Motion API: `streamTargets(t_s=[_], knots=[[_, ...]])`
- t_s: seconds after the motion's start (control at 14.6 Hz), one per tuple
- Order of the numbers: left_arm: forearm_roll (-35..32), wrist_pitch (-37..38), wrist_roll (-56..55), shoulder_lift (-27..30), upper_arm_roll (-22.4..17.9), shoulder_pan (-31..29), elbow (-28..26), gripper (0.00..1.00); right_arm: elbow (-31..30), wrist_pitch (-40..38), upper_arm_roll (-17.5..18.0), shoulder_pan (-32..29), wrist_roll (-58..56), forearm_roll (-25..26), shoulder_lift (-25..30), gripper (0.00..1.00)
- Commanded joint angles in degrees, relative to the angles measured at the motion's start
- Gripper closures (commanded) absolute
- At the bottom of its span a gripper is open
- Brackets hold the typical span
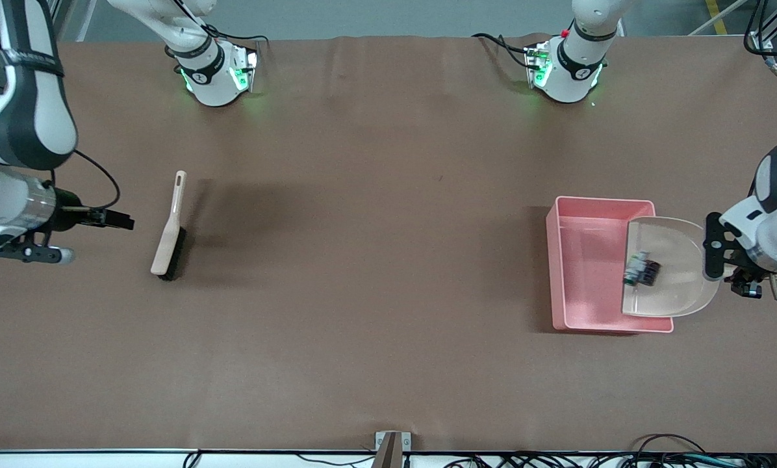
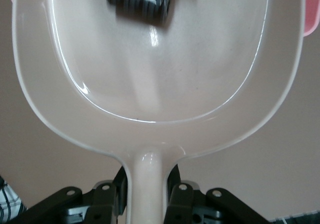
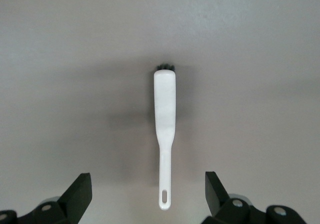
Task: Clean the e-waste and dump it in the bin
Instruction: 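Tilt the dustpan over the pink bin with the left gripper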
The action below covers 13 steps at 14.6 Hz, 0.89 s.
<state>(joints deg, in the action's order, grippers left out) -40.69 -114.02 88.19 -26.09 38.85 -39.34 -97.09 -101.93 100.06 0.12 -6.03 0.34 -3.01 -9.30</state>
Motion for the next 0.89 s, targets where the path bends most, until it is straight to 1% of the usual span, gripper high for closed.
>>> streamTargets(t_s=[0.0,0.07,0.14,0.27,0.41,0.48,0.55,0.61,0.68,0.75,0.82], knots=[[-3.34,-0.06,-4.25,3.94,-4.72,5.91,-2.05,1.0,8.47,-8.44,0.84,-0.12,-0.16,0.02,-0.45,0.0],[-3.52,-0.06,-5.13,4.03,-7.7,9.25,-1.97,1.0,10.24,-10.48,0.84,0.14,-0.08,0.02,0.07,0.0],[-3.44,-0.06,-5.75,4.2,-10.95,12.41,-1.79,1.0,10.6,-10.93,0.84,0.23,-0.25,0.02,1.2,0.0],[-3.44,-0.06,-7.24,5.08,-16.06,17.95,-1.53,1.0,10.87,-11.11,1.19,0.32,-0.6,0.11,3.14,0.0],[-2.56,-0.06,-7.95,6.4,-19.14,21.83,-1.27,1.0,10.96,-12.6,1.46,1.46,-0.6,0.37,5.6,0.0],[-2.38,-0.06,-7.86,6.75,-20.03,23.24,-0.83,1.0,11.13,-12.78,1.46,1.64,-0.69,0.54,6.48,0.0],[-0.99,-0.15,-7.86,7.97,-21.86,25.69,-0.65,1.0,11.83,-12.96,1.55,1.73,-0.52,1.42,7.01,0.0],[0.85,-0.15,-7.78,8.59,-23.97,28.32,-0.56,1.0,13.84,-14.26,1.55,2.16,-0.51,2.21,7.1,0.0],[2.61,-0.15,-7.77,8.95,-25.99,30.35,-0.39,0.99,16.3,-17.15,1.46,2.34,-0.69,2.56,7.1,0.0],[4.19,-0.15,-7.69,9.04,-26.45,31.16,-0.04,0.99,19.19,-19.7,1.29,2.69,-0.6,2.83,6.67,0.0],[6.47,-0.15,-7.77,9.12,-26.45,31.34,0.32,0.99,21.66,-20.42,0.94,3.3,-0.6,2.83,6.49,0.0]])
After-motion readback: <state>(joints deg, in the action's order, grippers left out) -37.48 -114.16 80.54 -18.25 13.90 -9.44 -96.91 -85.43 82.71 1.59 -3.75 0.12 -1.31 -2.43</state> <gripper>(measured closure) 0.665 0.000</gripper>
